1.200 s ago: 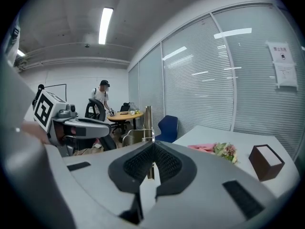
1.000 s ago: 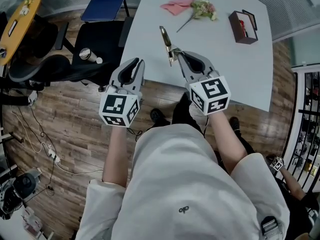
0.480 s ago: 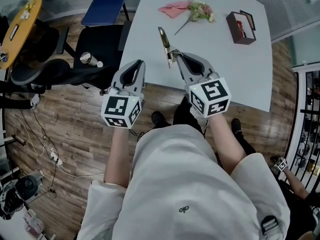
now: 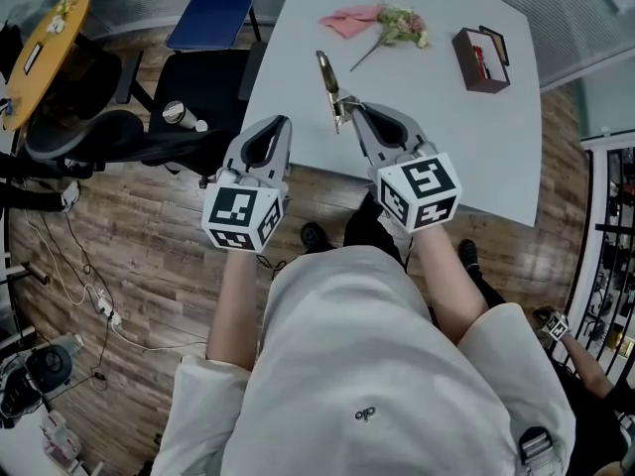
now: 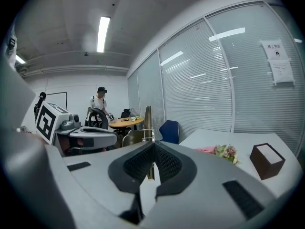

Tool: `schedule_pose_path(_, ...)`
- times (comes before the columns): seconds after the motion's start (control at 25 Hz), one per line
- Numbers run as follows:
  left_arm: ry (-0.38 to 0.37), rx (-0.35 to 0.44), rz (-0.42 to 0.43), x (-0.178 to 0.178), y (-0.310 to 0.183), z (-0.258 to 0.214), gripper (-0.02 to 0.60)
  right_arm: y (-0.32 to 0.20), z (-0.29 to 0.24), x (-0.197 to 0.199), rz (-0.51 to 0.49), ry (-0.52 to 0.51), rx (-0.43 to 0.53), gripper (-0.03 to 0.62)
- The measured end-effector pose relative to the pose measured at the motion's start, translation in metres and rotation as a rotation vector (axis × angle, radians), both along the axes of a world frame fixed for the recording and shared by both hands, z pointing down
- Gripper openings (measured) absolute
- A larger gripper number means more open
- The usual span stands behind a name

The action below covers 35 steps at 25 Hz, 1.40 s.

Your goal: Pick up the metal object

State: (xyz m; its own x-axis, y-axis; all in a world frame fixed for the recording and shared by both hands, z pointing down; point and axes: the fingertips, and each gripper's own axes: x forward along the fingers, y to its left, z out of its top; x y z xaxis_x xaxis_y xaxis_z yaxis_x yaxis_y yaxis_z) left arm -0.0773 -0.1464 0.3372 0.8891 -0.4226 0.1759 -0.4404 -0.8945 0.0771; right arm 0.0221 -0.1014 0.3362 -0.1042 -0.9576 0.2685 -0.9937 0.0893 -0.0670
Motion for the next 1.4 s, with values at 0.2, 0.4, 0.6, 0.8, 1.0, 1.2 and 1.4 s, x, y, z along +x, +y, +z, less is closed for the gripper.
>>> schedule_pose_path(0.2,0.002,0.004,-0.003,-0.0013,0.001,-0.0022,0.028,0.0001,-0.002,-0.0021,-0.007,0.002,0.004,0.012)
schedule_pose_path(0.4,0.0,0.008,0.0,-0.0003,0.0012,-0.0028,0.028,-0.0002,-0.0028,-0.0018,-0.009,-0.002,0.008,0.012)
schedule_pose_path(0.6,0.0,0.01,0.005,0.0007,0.0032,-0.0035,0.026,0.0006,-0.0037,-0.001,-0.007,-0.002,0.01,0.012)
schedule_pose_path(0.8,0.001,0.011,0.004,-0.0012,0.0021,-0.0028,0.023,0.0001,-0.0044,-0.0022,-0.005,-0.004,0.014,0.012)
schedule_pose_path(1.0,-0.006,0.007,0.003,0.0002,0.0007,-0.0018,0.02,-0.0007,-0.0039,-0.0002,-0.007,-0.009,0.009,0.012)
schedule_pose_path(1.2,-0.003,0.006,0.002,0.0008,-0.0006,-0.0011,0.02,-0.0022,-0.0038,0.0005,-0.01,-0.008,0.011,0.012)
schedule_pose_path(1.4,0.0,0.007,0.001,0.0016,-0.0007,-0.0028,0.02,-0.002,-0.0043,0.0004,-0.013,-0.008,0.009,0.012)
